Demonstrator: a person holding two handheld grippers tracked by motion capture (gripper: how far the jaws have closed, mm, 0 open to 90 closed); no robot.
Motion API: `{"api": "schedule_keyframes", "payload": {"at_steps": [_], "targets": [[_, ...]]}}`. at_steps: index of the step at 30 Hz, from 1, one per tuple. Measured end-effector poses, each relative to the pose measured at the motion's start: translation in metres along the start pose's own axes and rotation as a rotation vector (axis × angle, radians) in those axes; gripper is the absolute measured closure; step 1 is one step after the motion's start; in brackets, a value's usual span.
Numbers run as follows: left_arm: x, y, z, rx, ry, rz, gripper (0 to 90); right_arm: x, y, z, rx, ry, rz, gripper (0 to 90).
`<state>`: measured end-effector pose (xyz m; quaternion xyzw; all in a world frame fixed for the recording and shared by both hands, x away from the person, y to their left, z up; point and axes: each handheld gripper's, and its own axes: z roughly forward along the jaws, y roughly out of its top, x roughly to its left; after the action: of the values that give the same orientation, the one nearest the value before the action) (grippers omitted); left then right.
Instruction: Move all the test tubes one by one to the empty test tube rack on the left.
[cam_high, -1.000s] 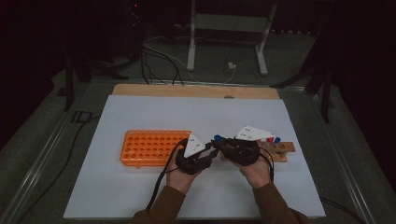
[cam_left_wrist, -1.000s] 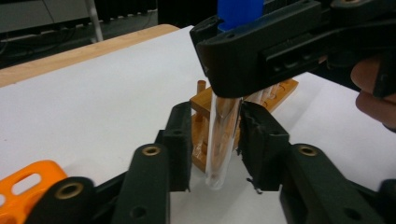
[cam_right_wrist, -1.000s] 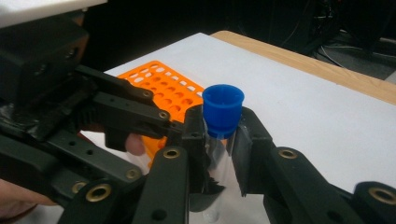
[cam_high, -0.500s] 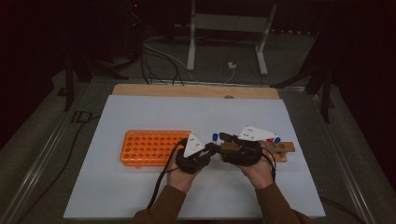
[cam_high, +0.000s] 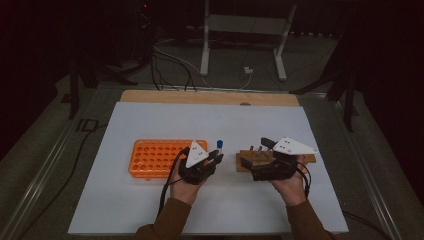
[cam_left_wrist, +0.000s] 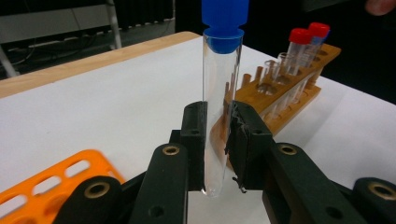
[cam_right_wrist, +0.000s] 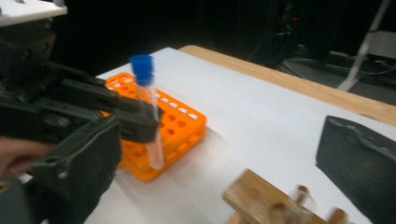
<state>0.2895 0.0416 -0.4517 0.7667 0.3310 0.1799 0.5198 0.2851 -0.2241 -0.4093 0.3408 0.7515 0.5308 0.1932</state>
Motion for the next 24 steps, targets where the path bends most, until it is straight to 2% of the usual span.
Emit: {"api": "schedule_keyframes", "payload": {"at_steps": [3, 12, 17, 20, 24], "targets": [[0.006, -0.003, -0.005, -0.003, 0.017, -0.007, 76.8, -0.003, -0.002, -0.006, -0.002, -0.024, -0.008, 0.0], [0.018, -0.011, -0.015, -0.002, 0.057, -0.020, 76.7, -0.021, -0.008, -0.025, -0.020, -0.085, 0.031, 0.0], [0.021, -0.018, -0.017, 0.004, 0.073, -0.019, 76.6, -0.026, -0.009, -0.034, -0.039, -0.100, 0.042, 0.0], [0.023, -0.023, -0.018, 0.004, 0.084, -0.034, 76.6, -0.029, -0.010, -0.037, -0.047, -0.108, 0.051, 0.0], [0.025, -0.030, -0.019, 0.028, 0.087, -0.032, 76.5, -0.032, -0.011, -0.040, -0.051, -0.117, 0.059, 0.0]]}}
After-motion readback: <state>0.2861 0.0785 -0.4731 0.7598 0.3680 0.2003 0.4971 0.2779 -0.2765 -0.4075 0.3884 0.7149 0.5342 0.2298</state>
